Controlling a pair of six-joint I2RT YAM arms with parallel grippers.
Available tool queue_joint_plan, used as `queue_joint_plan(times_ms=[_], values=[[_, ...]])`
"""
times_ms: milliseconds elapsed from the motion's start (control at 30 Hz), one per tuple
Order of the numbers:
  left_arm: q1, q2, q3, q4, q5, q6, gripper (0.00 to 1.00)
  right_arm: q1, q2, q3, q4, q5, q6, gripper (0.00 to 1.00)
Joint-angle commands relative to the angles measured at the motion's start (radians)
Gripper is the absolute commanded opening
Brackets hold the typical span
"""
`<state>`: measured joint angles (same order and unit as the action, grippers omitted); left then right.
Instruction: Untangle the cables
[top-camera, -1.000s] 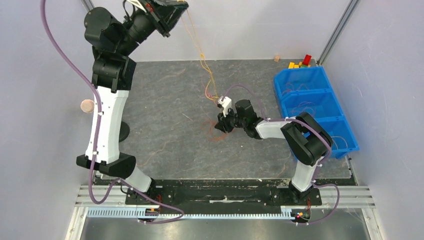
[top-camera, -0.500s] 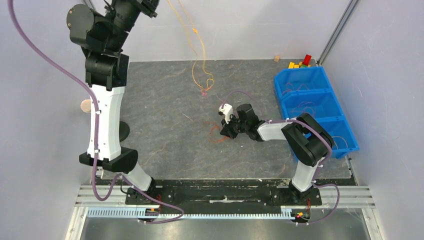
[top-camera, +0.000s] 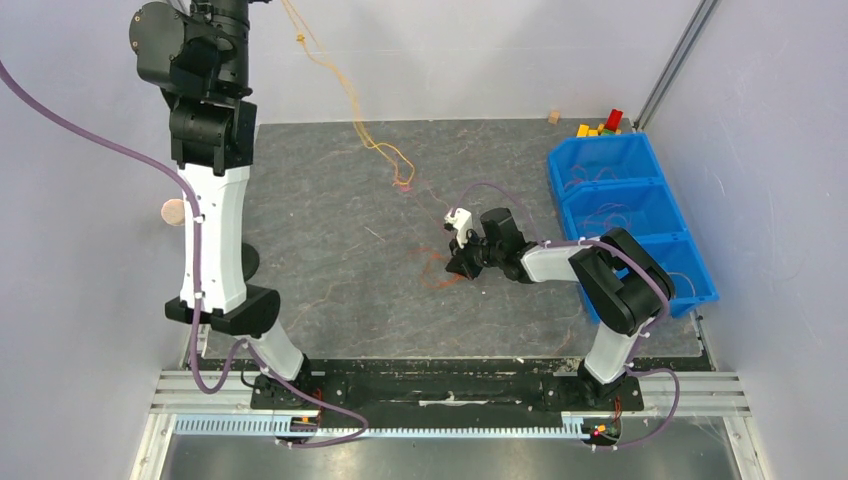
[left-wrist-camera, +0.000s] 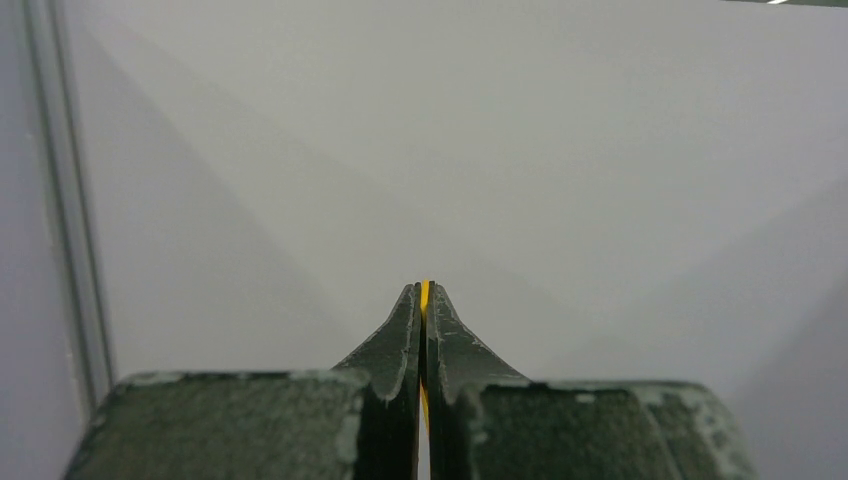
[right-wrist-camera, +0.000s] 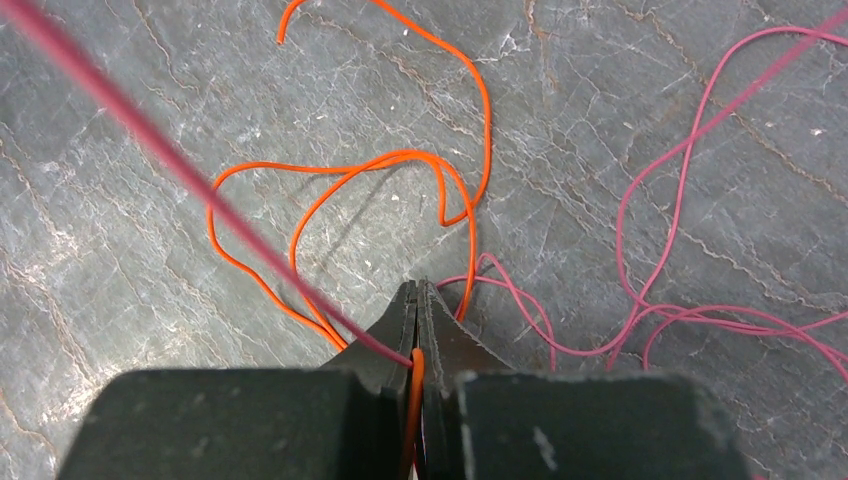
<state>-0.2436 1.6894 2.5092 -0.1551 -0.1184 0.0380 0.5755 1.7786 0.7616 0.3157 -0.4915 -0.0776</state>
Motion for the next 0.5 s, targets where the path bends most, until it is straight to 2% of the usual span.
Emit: queue_joint_plan(times_ms=[0,167,233,467], values=[[0.007,0.010,0.056,0.084,-0.150,0.168,0.02,-0.007,0.043,-0.049,-0.220,0.054,0.022,0.00],[0.024,0.028,0.069,0.140,-0.229,0.254,0.02,-0.019,0.061,-0.049,-0.260,0.069,0.076,0.00],[0.056,0.042,0.101,0.106,-0.231,0.226,0.02,-0.028,0.067,-0.059,-0.275,0.062,0.109,0.00],[0.109,0.025,0.053,0.067,-0.210,0.129,0.02,-0.056,0.094,-0.053,-0.327,0.031,0.189,0.00]])
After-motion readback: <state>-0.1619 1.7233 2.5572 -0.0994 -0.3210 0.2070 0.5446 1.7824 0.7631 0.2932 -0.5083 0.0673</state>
